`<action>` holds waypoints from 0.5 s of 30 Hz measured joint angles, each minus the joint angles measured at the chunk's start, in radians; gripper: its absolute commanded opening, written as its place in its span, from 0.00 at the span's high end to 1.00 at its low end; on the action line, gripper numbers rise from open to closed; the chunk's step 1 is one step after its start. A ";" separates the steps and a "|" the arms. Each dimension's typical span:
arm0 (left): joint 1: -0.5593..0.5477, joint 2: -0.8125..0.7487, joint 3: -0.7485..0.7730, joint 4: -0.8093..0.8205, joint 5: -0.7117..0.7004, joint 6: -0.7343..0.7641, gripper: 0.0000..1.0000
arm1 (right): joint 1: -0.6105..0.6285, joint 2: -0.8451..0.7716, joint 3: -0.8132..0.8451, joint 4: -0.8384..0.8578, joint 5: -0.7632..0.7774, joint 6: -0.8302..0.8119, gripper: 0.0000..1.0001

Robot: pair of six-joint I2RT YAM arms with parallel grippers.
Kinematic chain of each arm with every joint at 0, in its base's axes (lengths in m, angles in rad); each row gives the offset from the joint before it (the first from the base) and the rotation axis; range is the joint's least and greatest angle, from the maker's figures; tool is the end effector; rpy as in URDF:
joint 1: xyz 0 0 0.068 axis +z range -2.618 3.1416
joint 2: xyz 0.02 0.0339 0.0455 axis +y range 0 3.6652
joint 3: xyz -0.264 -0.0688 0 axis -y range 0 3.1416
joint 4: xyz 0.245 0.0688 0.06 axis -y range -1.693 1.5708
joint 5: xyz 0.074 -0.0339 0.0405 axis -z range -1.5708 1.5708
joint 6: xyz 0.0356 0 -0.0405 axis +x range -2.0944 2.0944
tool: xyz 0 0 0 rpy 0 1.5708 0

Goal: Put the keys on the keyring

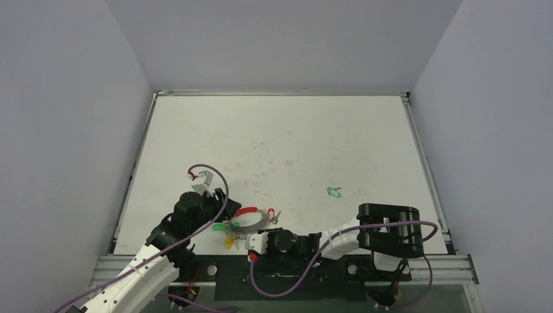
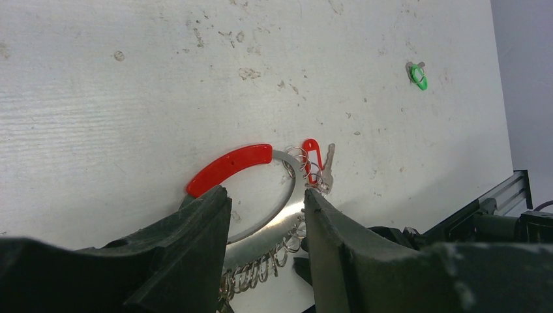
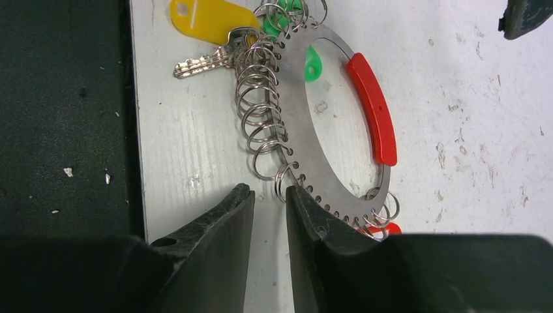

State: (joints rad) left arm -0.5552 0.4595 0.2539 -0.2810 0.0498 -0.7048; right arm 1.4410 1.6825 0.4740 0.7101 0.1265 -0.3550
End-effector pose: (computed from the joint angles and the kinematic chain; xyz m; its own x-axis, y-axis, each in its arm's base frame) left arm 0.1115 -0.0712 0.1881 -0.6680 -0.3471 -0.6582 0.1721 0.7886 -0.5904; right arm 0.0418 0.2854 0.1158 0.2789 -0.5273 -0.8026 -0.9304 0.0587 -0.3619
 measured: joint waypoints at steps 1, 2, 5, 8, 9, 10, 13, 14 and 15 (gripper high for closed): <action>0.000 0.000 0.000 0.000 0.000 0.000 0.56 | 0.000 0.003 0.003 0.000 0.001 -0.001 0.73; 0.000 0.000 -0.001 0.000 0.000 0.000 0.56 | 0.000 0.006 0.006 0.000 0.005 -0.002 0.74; 0.000 0.000 -0.001 0.000 0.000 0.000 0.56 | 0.000 0.018 0.020 -0.002 0.025 -0.002 0.74; 0.000 0.000 -0.001 0.000 0.000 -0.001 0.56 | 0.000 0.023 0.031 -0.011 0.053 -0.005 0.75; 0.000 0.000 -0.001 0.000 0.000 -0.001 0.56 | 0.000 0.027 0.035 -0.011 0.060 -0.005 0.76; 0.000 0.000 -0.001 0.000 0.000 0.000 0.56 | 0.000 0.032 0.039 -0.011 0.066 -0.008 0.77; 0.000 0.000 -0.001 0.000 0.000 0.000 0.56 | 0.000 0.040 0.044 -0.016 0.078 -0.014 0.79; 0.000 0.000 -0.001 0.000 0.000 0.000 0.56 | 0.000 0.043 0.047 -0.015 0.082 -0.018 0.80; 0.000 0.000 -0.001 0.000 0.000 0.000 0.56 | 0.000 0.047 0.050 -0.015 0.085 -0.021 0.82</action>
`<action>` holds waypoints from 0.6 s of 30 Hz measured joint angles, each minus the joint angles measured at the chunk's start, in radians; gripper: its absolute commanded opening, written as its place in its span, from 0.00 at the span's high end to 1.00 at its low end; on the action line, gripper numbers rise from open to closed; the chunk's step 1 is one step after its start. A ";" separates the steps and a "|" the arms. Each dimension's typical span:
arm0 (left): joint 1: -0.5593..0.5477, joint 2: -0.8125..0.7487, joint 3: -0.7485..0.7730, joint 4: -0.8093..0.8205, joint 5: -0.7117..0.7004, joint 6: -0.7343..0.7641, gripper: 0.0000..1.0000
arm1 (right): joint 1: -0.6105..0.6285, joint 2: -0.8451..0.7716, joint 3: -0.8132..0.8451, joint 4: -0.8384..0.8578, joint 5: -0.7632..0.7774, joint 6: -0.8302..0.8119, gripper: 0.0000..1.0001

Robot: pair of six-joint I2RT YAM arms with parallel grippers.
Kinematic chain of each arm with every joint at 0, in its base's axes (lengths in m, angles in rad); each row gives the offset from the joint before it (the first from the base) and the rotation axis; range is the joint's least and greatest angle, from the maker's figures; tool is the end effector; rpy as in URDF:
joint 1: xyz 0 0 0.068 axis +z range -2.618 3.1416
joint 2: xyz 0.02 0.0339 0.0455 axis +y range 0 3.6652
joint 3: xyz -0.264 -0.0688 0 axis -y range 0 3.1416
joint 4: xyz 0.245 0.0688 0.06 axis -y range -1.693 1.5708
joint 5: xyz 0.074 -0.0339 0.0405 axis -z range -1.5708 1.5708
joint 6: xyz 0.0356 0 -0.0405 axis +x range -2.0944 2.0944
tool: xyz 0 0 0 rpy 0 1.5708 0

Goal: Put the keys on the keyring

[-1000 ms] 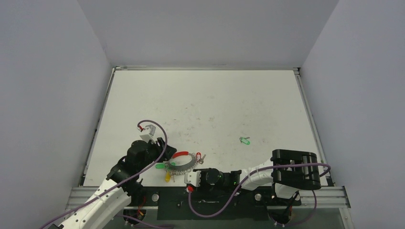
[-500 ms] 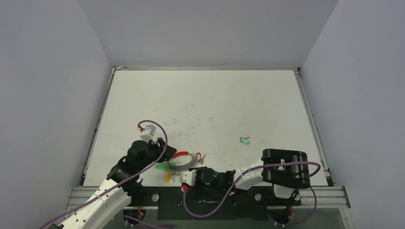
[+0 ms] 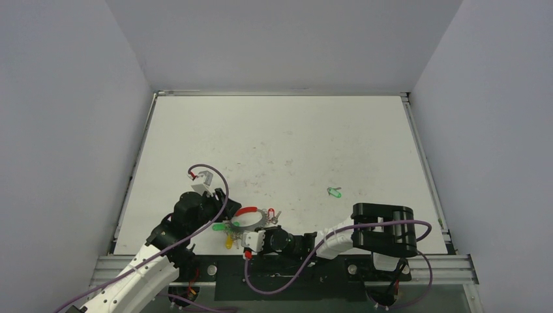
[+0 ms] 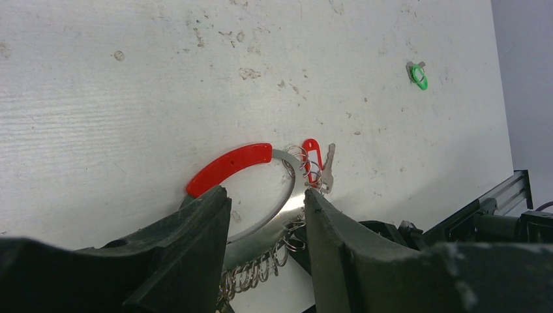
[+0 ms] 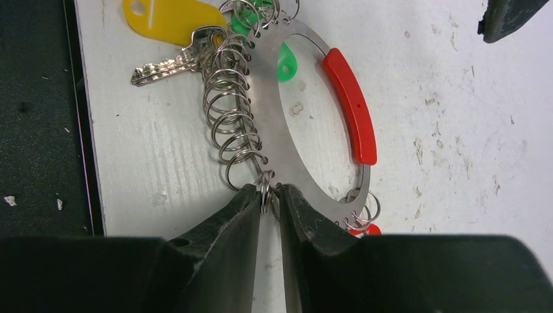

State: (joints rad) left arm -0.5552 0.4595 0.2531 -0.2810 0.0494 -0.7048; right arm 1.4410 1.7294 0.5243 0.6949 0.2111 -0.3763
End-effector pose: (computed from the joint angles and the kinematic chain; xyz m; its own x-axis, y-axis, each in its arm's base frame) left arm 0.1115 -0.0712 0.1878 -0.6683 -0.3469 -0.6581 0.1714 0.7890 -0.5901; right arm 0.0463 0.2968 0.1137 0.2888 -0.5635 -0.7740 -0.9030 0.1084 -0.4158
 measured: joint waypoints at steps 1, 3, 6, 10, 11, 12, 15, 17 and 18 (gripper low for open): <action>0.000 0.000 0.000 0.000 0.000 0.000 0.56 | 0.000 0.002 0.002 -0.001 0.002 -0.004 0.84; 0.000 0.000 0.000 0.000 0.000 0.001 0.56 | 0.000 0.003 0.003 -0.006 0.006 -0.008 0.90; 0.000 0.000 0.000 0.000 0.000 0.002 0.56 | 0.000 0.003 0.005 -0.019 0.013 -0.014 0.96; 0.000 0.000 0.000 0.000 0.000 0.006 0.56 | 0.000 -0.005 0.017 -0.058 0.014 -0.021 1.00; 0.000 0.000 0.000 0.000 0.000 0.006 0.56 | 0.000 -0.011 0.018 -0.070 0.014 -0.022 1.00; 0.000 0.000 0.000 0.000 0.000 0.009 0.56 | 0.000 -0.022 0.018 -0.088 0.011 -0.023 1.00; 0.000 0.000 0.000 0.000 0.001 0.017 0.57 | -0.003 -0.078 0.018 -0.142 -0.006 -0.023 1.00; 0.000 0.000 0.000 0.001 0.008 0.030 0.58 | -0.014 -0.127 0.015 -0.163 -0.031 -0.019 1.00; 0.000 0.000 0.001 0.001 0.011 0.037 0.58 | -0.021 -0.159 0.013 -0.174 -0.050 -0.014 1.00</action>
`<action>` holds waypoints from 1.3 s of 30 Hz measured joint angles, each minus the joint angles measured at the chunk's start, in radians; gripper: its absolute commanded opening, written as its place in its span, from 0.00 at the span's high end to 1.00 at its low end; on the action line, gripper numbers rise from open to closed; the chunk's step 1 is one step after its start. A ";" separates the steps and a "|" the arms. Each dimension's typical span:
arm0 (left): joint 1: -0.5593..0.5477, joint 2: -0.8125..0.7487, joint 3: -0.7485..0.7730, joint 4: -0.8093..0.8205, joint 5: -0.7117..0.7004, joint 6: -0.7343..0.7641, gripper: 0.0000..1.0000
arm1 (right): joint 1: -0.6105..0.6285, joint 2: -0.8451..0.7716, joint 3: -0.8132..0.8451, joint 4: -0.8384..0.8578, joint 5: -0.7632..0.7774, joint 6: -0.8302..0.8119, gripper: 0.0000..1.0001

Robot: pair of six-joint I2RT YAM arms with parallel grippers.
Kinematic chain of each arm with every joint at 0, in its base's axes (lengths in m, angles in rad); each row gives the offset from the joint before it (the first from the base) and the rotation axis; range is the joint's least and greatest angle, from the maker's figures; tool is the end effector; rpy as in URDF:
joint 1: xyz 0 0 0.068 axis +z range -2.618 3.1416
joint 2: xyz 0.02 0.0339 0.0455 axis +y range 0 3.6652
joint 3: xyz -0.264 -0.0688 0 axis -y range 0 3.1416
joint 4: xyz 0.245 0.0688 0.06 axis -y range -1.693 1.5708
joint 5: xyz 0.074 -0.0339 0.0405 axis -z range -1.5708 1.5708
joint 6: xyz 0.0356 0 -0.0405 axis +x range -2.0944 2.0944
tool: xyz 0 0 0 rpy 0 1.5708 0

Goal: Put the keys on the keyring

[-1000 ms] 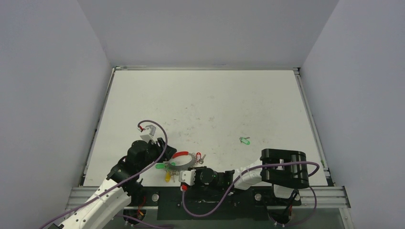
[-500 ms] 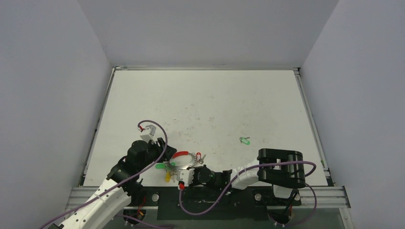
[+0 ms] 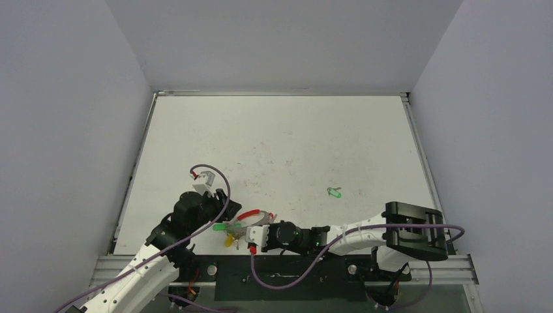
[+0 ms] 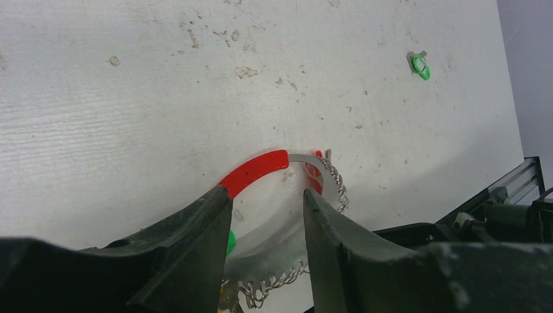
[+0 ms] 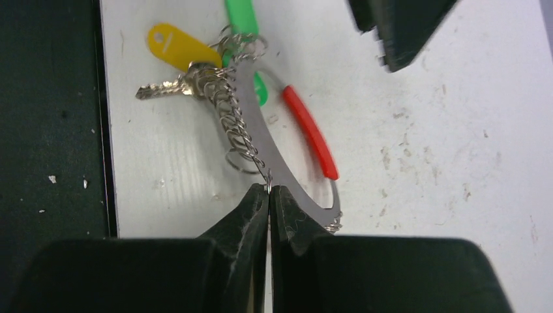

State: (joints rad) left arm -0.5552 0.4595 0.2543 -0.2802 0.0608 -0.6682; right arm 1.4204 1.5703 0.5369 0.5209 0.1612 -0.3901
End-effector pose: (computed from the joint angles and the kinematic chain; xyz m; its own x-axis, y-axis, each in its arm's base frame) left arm 0.1113 -0.0716 0.1883 -0.6655 -0.3149 -0.6767 0.2032 0.7959 -0.5703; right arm 0.0494 0.2878 0.1442 0.2952 -0.5572 -0.7761 -0.9111 0.0803 -0.4042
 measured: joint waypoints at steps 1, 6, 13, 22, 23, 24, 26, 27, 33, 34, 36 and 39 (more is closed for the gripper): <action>0.000 0.001 0.002 0.001 0.006 0.009 0.58 | -0.011 -0.035 -0.005 -0.006 -0.023 0.007 1.00; 0.000 0.006 0.013 0.032 0.061 0.072 0.58 | -0.124 -0.215 -0.031 -0.055 -0.179 0.055 1.00; 0.000 0.001 0.020 0.171 0.148 0.160 0.59 | -0.251 -0.433 -0.038 -0.185 -0.360 0.095 1.00; 0.000 -0.021 -0.047 0.521 0.367 0.330 0.57 | -0.389 -0.554 -0.038 -0.254 -0.572 0.184 1.00; 0.000 -0.021 -0.052 0.542 0.394 0.347 0.57 | -0.401 -0.554 -0.038 -0.253 -0.591 0.200 1.00; 0.000 -0.020 -0.056 0.565 0.419 0.364 0.57 | -0.410 -0.553 -0.038 -0.254 -0.609 0.218 1.00; 0.000 -0.020 -0.063 0.610 0.460 0.389 0.57 | -0.429 -0.550 -0.038 -0.250 -0.640 0.254 1.00; -0.001 -0.020 -0.066 0.629 0.475 0.396 0.58 | -0.438 -0.545 -0.038 -0.245 -0.652 0.277 1.00; -0.022 -0.018 -0.109 0.728 0.526 0.422 0.58 | -0.489 -0.475 -0.045 -0.160 -0.694 0.428 1.00; -0.028 -0.014 -0.119 0.741 0.527 0.423 0.58 | -0.500 -0.462 -0.055 -0.134 -0.697 0.455 1.00; -0.045 0.003 -0.135 0.759 0.527 0.427 0.58 | -0.514 -0.443 -0.092 -0.076 -0.704 0.504 1.00; -0.084 0.043 -0.148 0.789 0.523 0.444 0.58 | -0.528 -0.418 -0.144 -0.002 -0.713 0.562 1.00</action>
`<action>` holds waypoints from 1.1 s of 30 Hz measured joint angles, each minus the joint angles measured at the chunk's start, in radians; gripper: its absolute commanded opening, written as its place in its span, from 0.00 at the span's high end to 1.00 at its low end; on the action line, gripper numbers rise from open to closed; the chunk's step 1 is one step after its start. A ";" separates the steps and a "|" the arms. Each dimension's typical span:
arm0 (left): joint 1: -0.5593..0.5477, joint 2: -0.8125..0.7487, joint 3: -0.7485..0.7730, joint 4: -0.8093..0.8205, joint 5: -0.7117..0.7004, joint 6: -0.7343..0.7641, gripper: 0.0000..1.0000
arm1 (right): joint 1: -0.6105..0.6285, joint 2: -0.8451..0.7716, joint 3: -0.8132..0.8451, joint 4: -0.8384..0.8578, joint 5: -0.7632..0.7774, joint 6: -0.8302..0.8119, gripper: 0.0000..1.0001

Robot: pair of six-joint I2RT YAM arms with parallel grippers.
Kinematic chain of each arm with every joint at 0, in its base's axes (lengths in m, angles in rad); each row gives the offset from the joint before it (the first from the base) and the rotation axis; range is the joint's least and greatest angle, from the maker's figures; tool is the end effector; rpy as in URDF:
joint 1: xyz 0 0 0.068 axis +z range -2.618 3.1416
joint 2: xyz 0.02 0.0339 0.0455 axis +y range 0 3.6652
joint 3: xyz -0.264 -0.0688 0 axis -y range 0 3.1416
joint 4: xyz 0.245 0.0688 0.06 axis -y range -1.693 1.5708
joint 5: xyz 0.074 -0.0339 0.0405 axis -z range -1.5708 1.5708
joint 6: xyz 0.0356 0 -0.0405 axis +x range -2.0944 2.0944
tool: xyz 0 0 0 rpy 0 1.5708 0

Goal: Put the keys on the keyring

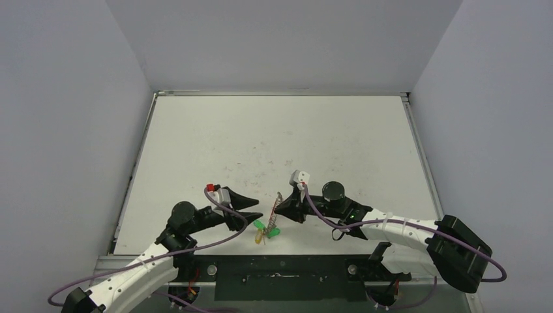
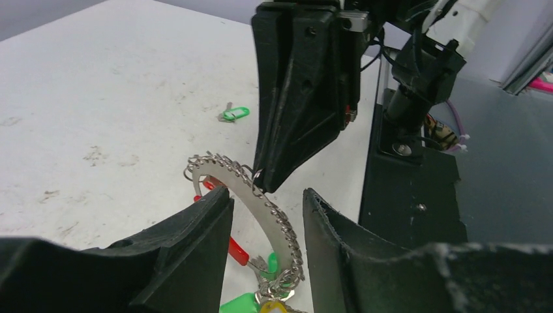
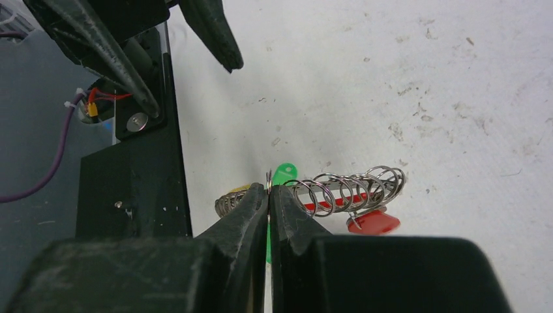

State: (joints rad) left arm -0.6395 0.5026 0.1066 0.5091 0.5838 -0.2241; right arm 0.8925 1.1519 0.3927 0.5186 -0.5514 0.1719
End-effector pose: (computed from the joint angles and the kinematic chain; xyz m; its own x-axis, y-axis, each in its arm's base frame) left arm 0.1013 -0.0998 0.2132 -0.1200 -0.1418 -0.9826 0.9341 0.3191 -0.1602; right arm 0.1317 0.1931 0.2047 -0.3154 -0.1592 -0.9355 -0.9424 0.1680 0.2891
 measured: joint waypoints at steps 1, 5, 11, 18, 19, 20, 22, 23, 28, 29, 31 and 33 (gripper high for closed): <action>-0.020 0.018 -0.002 0.011 -0.002 0.009 0.59 | -0.003 0.009 -0.013 0.021 -0.007 0.014 1.00; -0.099 0.097 -0.002 0.044 -0.022 0.080 0.59 | -0.012 0.027 -0.029 0.074 -0.038 0.050 1.00; -0.167 0.192 -0.002 0.074 -0.064 0.177 0.66 | -0.024 0.047 -0.031 0.148 -0.100 0.078 1.00; -0.172 0.199 -0.002 0.076 -0.110 0.241 0.69 | -0.028 0.056 -0.031 0.179 -0.138 0.088 1.00; -0.172 0.194 -0.002 0.076 -0.116 0.246 0.69 | -0.028 0.056 -0.031 0.182 -0.145 0.088 1.00; -0.173 0.189 -0.003 0.077 -0.120 0.251 0.69 | -0.028 0.056 -0.031 0.183 -0.150 0.088 1.00; -0.175 0.180 -0.003 0.079 -0.124 0.258 0.71 | -0.028 0.056 -0.031 0.184 -0.161 0.087 1.00; -0.177 0.178 -0.003 0.080 -0.124 0.260 0.72 | -0.028 0.056 -0.032 0.184 -0.165 0.086 1.00; -0.180 0.191 -0.003 0.092 -0.118 0.265 0.82 | -0.028 0.056 -0.037 0.185 -0.172 0.066 1.00; -0.182 0.196 -0.003 0.097 -0.115 0.266 0.85 | -0.028 0.056 -0.038 0.185 -0.173 0.060 1.00; -0.185 0.210 -0.003 0.109 -0.107 0.267 0.87 | -0.028 0.056 -0.039 0.185 -0.175 0.048 1.00; -0.187 0.226 -0.003 0.125 -0.103 0.267 0.88 | -0.028 0.056 -0.040 0.185 -0.177 0.041 1.00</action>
State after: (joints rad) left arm -0.8261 0.7288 0.1036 0.6342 0.4812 0.0429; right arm 0.8642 1.2083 0.3531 0.7036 -0.7280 0.2131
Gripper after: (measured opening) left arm 0.139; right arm 0.038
